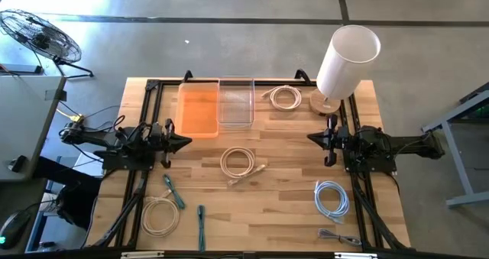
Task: Pick & Place USB Port
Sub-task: Put the pink and black charger cable into the orange bin
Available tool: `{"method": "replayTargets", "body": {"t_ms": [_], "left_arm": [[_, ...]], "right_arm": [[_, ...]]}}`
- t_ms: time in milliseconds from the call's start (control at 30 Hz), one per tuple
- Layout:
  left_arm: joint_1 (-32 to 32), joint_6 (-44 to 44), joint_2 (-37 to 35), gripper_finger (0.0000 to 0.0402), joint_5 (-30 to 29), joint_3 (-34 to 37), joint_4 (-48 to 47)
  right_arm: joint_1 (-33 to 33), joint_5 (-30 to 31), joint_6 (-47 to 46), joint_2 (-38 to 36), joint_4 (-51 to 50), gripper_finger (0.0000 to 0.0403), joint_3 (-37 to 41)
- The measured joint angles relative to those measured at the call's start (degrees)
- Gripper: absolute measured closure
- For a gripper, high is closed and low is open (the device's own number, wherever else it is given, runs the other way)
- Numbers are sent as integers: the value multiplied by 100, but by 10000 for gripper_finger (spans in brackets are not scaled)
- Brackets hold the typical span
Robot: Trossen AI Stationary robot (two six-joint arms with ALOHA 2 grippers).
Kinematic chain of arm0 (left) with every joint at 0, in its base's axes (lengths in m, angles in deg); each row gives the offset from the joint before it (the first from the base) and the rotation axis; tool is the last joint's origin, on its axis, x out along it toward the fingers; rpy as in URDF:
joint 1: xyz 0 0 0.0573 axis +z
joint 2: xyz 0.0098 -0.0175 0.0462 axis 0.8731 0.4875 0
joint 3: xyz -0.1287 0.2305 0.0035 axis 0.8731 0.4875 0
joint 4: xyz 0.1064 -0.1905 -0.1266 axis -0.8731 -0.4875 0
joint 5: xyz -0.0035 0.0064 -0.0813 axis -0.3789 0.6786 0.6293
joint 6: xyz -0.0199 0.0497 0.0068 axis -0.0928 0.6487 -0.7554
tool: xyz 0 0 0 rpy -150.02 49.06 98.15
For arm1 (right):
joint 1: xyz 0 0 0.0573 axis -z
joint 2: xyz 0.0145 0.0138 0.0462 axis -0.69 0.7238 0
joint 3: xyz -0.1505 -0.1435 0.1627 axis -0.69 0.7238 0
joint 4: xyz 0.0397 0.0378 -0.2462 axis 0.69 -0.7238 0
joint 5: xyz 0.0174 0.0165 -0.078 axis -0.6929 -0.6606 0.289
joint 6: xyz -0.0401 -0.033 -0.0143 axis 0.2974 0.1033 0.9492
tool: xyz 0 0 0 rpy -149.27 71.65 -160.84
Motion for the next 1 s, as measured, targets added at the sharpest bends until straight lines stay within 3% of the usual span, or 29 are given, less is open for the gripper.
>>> {"method": "replayTargets", "body": {"t_ms": [133,300,767,1000], "left_arm": [[0,569,2,401,4,0,-191],[0,836,2,401,30,0,-202],[0,1543,2,401,43,0,-198],[0,1731,2,401,49,0,-196]], "right_arm": [[1,134,-42,-3,269,402,0],[1,105,-754,-3,284,402,0],[-2,-663,-659,46,299,399,-127],[-22,-745,-358,841,165,369,-906]]}}
